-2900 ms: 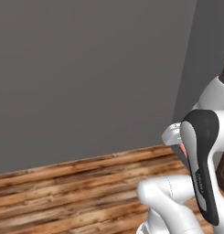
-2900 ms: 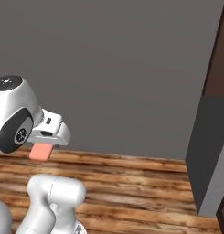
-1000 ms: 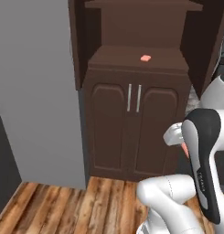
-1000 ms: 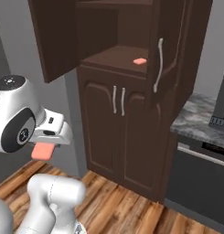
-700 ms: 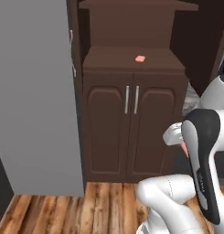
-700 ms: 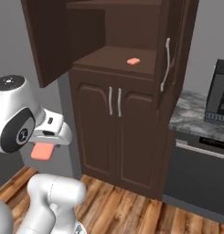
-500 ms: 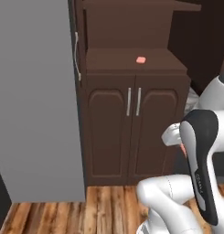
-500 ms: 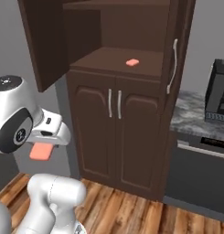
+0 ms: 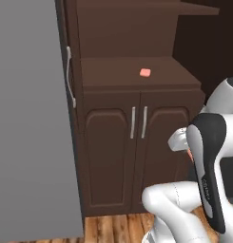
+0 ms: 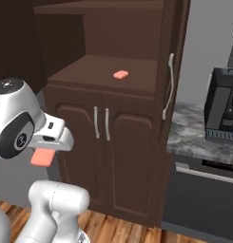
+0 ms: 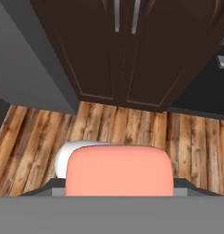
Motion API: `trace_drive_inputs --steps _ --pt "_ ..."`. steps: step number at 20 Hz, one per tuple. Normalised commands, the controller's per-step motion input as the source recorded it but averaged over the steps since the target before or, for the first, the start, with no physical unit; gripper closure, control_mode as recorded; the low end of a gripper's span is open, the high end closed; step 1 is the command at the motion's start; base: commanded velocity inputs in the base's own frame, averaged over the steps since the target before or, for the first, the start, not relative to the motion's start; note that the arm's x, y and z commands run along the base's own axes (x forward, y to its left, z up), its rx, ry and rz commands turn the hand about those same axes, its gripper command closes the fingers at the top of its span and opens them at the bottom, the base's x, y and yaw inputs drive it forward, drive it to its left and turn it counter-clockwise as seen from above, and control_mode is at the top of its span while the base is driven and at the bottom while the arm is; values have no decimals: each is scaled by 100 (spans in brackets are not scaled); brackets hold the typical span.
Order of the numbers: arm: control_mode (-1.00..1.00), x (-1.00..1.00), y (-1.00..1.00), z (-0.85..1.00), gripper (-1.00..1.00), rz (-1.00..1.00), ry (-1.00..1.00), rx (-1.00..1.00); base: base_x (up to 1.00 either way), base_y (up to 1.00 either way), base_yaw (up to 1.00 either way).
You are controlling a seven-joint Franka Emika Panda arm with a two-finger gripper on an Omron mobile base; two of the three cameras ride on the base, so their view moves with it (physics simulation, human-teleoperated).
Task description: Pick up the bar soap and bar soap from the sink, and place them back in the cabinet, and close the cabinet doors.
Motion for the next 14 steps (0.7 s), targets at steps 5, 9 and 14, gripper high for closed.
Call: trace_drive_inputs --steps 5,9,14 --pt "100 0 0 0 100 0 0 0 47 -15 -23" --pt "100 0 0 0 100 0 0 0 44 0 -30" --pt "100 0 0 0 100 0 0 0 41 3 -28"
